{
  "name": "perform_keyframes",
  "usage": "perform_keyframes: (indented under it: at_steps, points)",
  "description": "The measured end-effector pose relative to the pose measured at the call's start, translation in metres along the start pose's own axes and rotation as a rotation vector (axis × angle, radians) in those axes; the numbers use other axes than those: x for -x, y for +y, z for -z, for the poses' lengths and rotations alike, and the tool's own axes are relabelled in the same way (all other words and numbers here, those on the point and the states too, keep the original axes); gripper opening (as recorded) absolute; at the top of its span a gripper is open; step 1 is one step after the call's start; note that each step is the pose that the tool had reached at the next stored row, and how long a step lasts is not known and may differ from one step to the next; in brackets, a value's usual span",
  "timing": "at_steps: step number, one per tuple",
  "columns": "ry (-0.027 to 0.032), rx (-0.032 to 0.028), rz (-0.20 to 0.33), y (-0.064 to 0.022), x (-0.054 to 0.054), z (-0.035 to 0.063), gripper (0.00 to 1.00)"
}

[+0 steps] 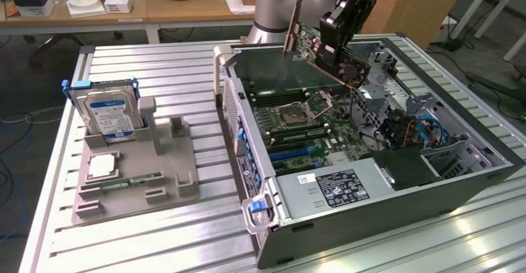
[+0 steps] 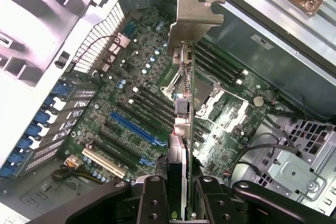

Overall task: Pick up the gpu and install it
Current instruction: 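Insert the gpu into the slot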

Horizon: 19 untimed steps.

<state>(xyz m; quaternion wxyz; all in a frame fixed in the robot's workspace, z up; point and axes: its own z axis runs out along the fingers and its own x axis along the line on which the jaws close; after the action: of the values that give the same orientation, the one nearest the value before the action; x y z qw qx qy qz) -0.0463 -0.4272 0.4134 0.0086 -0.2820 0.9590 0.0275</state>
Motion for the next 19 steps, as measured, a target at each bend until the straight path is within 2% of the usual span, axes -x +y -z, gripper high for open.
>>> perform_keyframes:
  at_steps: [12, 19]
  points:
    - [0.0003, 0.0058, 0.059, -0.0002, -0.0001, 0.0, 0.27]
    - [-0.0008, 0.0118, 0.1, -0.0002, -0.0001, 0.0, 0.27]
